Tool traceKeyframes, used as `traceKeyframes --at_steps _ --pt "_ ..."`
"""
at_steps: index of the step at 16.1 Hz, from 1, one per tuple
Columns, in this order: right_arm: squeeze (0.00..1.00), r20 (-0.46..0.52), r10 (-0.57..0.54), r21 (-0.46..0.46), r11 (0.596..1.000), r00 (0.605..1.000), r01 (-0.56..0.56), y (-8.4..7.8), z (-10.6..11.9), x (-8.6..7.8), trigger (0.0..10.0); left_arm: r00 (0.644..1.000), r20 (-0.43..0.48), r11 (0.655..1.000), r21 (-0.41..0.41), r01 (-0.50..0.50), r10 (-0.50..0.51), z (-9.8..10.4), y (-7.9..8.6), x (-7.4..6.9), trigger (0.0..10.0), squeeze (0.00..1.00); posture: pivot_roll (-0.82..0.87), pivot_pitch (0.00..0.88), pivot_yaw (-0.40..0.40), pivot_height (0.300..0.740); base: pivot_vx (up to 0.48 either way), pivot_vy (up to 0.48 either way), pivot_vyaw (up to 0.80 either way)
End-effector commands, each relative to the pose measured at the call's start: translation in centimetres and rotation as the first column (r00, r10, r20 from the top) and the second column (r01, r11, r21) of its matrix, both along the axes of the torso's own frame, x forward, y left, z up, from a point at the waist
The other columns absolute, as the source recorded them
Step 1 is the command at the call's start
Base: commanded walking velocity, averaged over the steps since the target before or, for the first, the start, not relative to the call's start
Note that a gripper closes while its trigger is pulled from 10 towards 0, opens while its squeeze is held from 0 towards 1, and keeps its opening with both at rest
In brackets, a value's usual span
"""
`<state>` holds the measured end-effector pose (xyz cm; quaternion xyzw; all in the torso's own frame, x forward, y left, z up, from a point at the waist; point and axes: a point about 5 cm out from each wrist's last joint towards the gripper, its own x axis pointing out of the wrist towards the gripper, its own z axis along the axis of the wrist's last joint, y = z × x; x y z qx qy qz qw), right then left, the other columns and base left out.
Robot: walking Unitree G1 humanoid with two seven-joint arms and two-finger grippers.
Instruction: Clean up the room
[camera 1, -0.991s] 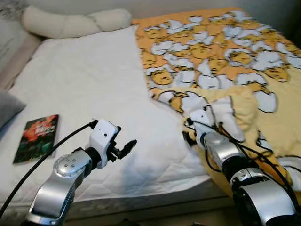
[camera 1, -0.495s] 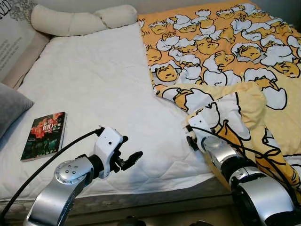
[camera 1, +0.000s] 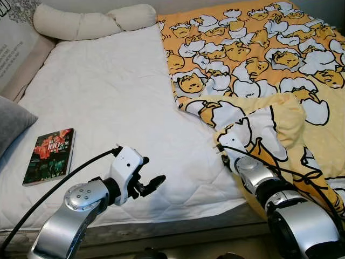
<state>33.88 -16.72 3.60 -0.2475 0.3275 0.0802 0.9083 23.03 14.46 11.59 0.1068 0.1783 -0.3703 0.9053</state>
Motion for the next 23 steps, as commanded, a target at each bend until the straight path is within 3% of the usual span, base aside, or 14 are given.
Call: traceKeyframes --at_steps 1,14,15,17,19,20,21,22,23 --pt "0.00 0.007 0.008 -0.007 1.000 1.000 -0.008 0.3 0.3 0.3 0.0 1.000 0.000 1.000 0.011 0.003 -0.003 0.0 0.0 0.1 10.0 0.00 0.07 0.057 0.115 0.740 0.000 0.000 0.00" --pt "0.00 -0.012 0.011 0.066 0.998 1.000 -0.011 0.1 0.1 0.1 0.0 1.000 -0.004 1.000 0.017 0.008 -0.008 -0.4 -0.3 0.5 10.0 0.00 0.05 0.034 0.104 0.740 0.000 0.000 0.00" --pt "0.00 -0.003 0.036 0.120 0.992 0.999 -0.035 0.2 0.3 0.2 0.0 1.000 -0.004 1.000 0.016 -0.001 0.001 -0.5 -0.3 0.5 10.0 0.00 0.04 0.033 0.102 0.740 0.000 0.000 0.00" --pt "0.00 0.033 0.151 0.305 0.940 0.988 -0.154 1.0 0.9 0.2 0.0 1.000 -0.006 1.000 0.016 -0.009 0.009 -0.6 -0.2 0.5 10.0 0.00 0.03 0.030 0.101 0.740 0.000 0.000 0.00" --pt "0.00 0.092 0.353 0.453 0.818 0.931 -0.354 1.5 1.4 -0.5 0.0 1.000 -0.009 1.000 0.017 -0.012 0.012 -0.8 -0.1 0.4 10.0 0.00 0.02 0.023 0.100 0.740 0.000 0.000 0.00" --pt "0.00 0.132 0.479 0.521 0.712 0.868 -0.472 1.8 1.8 -1.5 0.0 1.000 -0.009 1.000 0.017 -0.013 0.013 -0.9 -0.2 0.4 10.0 0.00 0.02 0.022 0.102 0.740 0.000 0.000 0.00" --pt "0.00 0.153 0.537 0.555 0.648 0.830 -0.521 2.0 2.1 -2.1 0.0 1.000 -0.008 1.000 0.017 -0.013 0.013 -0.9 -0.2 0.5 10.0 0.00 0.02 0.021 0.102 0.740 0.000 0.000 0.00" --pt "0.00 0.170 0.659 0.638 0.493 0.732 -0.592 2.4 2.7 -4.2 0.0 1.000 -0.007 1.000 0.017 -0.010 0.010 -0.8 -0.2 0.5 10.0 0.00 0.02 0.019 0.105 0.740 0.000 0.000 0.00" --pt "0.00 0.162 0.798 0.693 0.327 0.580 -0.642 2.5 3.2 -7.3 0.0 1.000 -0.006 1.000 0.017 -0.005 0.005 -0.7 -0.1 0.5 10.0 0.00 0.01 0.017 0.108 0.740 0.000 0.000 0.00"
